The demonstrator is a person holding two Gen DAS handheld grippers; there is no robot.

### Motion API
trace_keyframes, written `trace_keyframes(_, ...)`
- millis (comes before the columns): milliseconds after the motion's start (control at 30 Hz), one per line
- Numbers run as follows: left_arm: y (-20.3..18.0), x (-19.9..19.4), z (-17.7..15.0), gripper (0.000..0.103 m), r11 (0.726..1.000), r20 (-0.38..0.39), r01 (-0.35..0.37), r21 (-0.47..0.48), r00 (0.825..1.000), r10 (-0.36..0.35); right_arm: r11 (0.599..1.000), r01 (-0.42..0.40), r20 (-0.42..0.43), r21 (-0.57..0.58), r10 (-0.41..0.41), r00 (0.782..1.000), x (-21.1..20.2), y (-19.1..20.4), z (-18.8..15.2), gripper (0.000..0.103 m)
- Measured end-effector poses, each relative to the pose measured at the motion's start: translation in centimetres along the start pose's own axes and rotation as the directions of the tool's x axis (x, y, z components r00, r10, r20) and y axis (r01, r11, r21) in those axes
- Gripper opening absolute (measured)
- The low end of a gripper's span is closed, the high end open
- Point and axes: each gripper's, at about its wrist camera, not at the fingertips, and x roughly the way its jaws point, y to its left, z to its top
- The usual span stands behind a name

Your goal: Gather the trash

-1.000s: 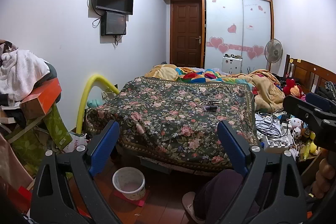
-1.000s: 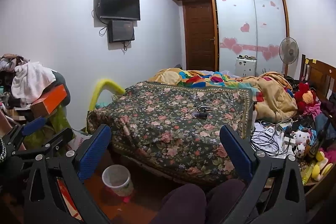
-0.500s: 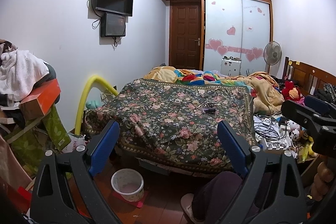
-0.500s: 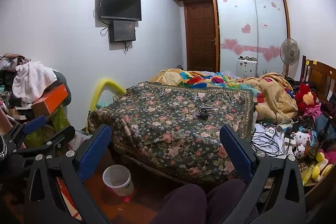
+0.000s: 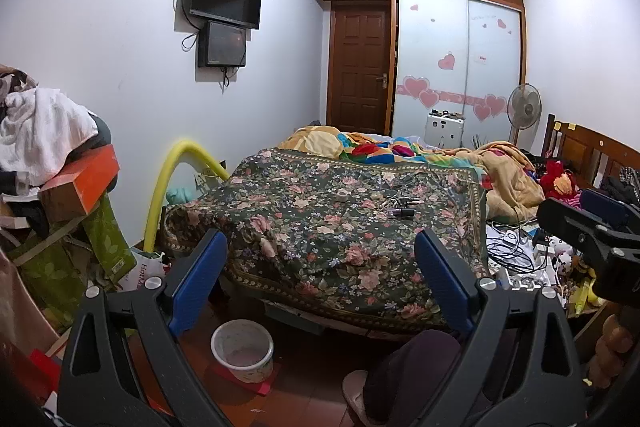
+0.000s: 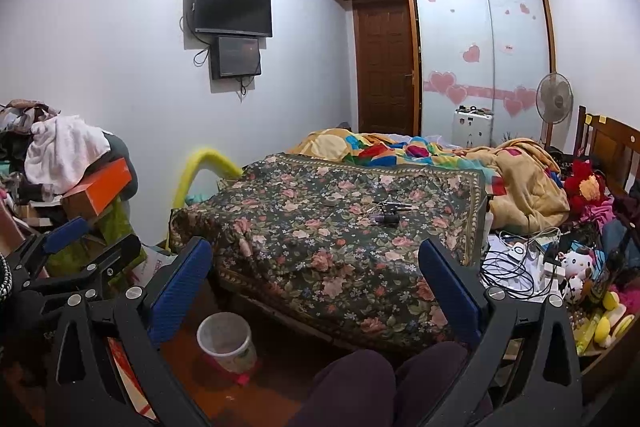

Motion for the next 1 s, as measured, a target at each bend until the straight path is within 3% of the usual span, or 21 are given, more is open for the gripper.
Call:
trace_keyframes(300, -0.2, 1.1, 0.7, 0.095, 1.000, -0.018, -0.013, -0.011, 1.000, 0.013, 1.000, -0.006, -0.024, -0.013, 0.006, 1.000, 1.6, -0.2, 0.4, 0.103)
trace_keyframes(533, -0.8, 4.2, 2.4, 0.095, 0.999, -0.056, 0.004, -0.032, 0.998, -0.006, 1.000, -0.001, -0.048, -0.003, 0.001, 0.999, 4.2, -1.7, 1.5, 0.103)
trace_keyframes(800, -2.8, 10.9, 5.1, 0.095, 0.997, -0.066, 0.028, -0.068, 0.997, -0.032, 0.999, 0.037, -0.080, 0.014, -0.036, 0.996, 8.8, -4.9, 3.2, 0.103)
trace_keyframes(1000, -5.1, 18.7, 6.5, 0.095, 0.997, -0.110, 0.040, -0.069, 0.993, -0.047, 0.995, 0.094, -0.117, 0.026, -0.090, 0.989, 13.4, -8.3, 4.4, 0.103)
